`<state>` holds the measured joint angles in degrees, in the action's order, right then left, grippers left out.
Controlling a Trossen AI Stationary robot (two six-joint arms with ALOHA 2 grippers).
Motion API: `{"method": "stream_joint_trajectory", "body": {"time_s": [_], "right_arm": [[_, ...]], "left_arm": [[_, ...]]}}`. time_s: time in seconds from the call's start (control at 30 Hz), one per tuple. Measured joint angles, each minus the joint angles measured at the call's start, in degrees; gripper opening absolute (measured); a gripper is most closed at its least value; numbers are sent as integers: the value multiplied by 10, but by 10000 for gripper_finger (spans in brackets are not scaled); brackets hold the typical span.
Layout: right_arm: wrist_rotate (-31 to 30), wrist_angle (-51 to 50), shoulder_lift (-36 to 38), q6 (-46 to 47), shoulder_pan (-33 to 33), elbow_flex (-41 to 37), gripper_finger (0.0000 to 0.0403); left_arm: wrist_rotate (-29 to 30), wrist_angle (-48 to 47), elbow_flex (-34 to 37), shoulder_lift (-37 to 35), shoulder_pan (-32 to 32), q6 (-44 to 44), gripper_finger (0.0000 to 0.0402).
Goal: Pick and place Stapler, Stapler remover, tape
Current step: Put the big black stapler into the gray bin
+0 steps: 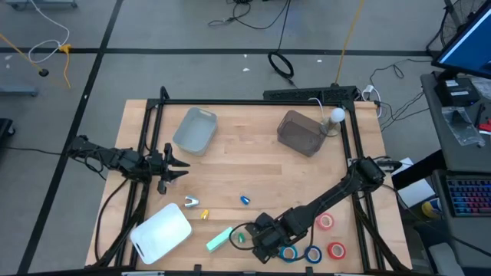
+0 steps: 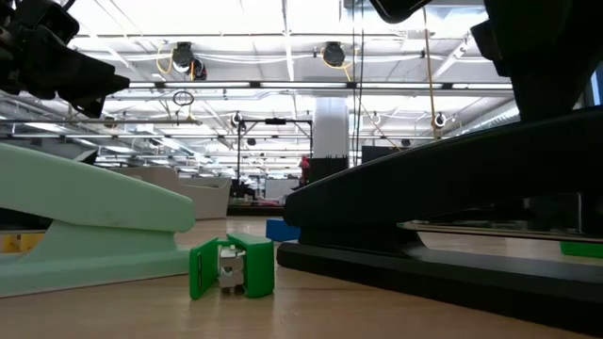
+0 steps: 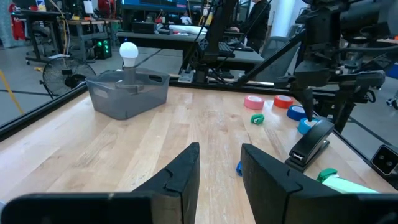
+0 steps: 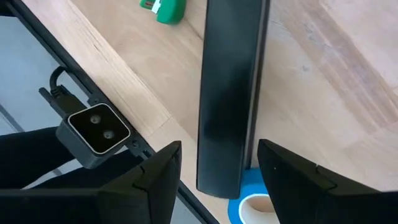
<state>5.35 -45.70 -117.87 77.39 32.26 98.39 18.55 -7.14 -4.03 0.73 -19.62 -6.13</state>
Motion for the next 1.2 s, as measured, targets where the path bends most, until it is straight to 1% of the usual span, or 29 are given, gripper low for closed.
{"method": "stream_joint_trajectory", "body": {"time_s": [0.1,0.2,0.63,0.8,0.97,1.2], "right_arm": [[9,3,-11,-10,-2,-2,206],[23,32,-21,-21,-8,-1,208],[27,24,-27,-51,-22,-1,208],[31,3,-28,-51,-26,-1,204],[53,-3,-44,-46,-26,-1,207],[54,-4,-48,-43,-26,-1,204]], "left_arm": [[0,0,0,0,0,6,118],[0,0,0,0,0,12,118],[1,0,0,0,0,13,118],[0,0,0,0,0,15,118],[0,0,0,0,0,15,118],[0,0,0,0,0,15,118]]}}
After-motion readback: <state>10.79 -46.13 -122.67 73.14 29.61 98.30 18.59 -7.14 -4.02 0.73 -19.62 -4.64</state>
